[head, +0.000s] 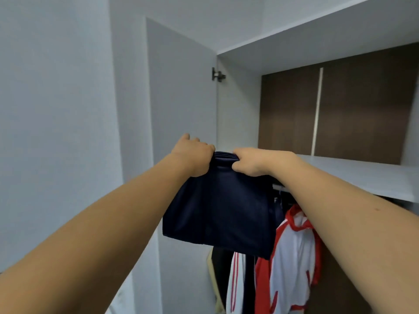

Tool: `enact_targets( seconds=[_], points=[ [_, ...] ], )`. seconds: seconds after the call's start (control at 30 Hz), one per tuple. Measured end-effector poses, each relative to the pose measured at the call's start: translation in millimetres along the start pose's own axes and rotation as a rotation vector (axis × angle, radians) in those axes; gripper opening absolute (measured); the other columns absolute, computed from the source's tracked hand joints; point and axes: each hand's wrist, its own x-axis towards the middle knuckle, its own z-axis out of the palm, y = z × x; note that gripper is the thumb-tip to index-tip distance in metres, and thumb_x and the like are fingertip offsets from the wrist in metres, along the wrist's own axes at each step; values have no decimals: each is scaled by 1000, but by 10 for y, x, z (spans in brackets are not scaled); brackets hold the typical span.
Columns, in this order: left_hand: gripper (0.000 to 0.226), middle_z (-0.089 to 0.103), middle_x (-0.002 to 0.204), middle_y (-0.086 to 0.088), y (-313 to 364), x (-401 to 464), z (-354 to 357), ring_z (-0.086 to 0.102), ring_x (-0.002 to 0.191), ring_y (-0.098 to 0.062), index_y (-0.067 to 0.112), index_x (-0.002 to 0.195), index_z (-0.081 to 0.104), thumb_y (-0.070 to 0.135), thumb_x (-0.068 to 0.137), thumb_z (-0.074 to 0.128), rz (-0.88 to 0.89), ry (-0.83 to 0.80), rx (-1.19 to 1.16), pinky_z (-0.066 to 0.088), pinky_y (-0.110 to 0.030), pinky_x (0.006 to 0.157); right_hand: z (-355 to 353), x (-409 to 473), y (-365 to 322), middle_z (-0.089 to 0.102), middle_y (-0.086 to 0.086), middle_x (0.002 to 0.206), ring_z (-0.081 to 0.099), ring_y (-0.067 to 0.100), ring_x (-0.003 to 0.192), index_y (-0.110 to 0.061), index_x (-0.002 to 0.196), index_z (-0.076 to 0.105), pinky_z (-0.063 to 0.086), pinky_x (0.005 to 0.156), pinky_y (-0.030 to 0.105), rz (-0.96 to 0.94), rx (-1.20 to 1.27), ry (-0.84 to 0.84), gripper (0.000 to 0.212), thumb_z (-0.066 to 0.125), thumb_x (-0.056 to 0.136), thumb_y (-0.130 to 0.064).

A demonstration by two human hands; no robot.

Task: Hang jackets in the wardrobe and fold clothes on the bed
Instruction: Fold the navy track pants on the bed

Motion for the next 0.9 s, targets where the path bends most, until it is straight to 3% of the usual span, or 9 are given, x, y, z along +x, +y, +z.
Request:
enact_targets(
  seconds=[0.17,0.4,0.63,0.9],
  points=[
    [34,60,113,-2,-60,994,230,45,116,-28,18,120,53,13,91,37,-13,192,17,15,-51,115,-138,672,500,55,-2,93,54,18,82,-20,96,51,44,65,34,38,0,277,16,41,88,-11],
    [37,60,117,-6,-347,2364,452,41,124,-34,17,124,55,17,93,34,12,357,25,7,-58,117,-505,1742,909,56,4,96,55,26,84,-16,99,51,44,69,37,102,-118,509,14,41,89,-14],
    [40,60,118,-2,62,3833,830,35,129,-33,28,125,59,21,97,31,63,324,61,0,-60,117,-513,2650,1828,54,1,88,51,19,73,-13,97,52,38,58,31,269,49,527,15,40,89,-9],
    [43,53,129,-5,712,5352,1536,30,133,-32,27,129,56,20,95,30,103,187,62,3,-61,115,-384,3683,3178,57,2,88,55,20,78,-13,92,56,42,64,31,353,113,462,18,40,86,-9]
  ],
)
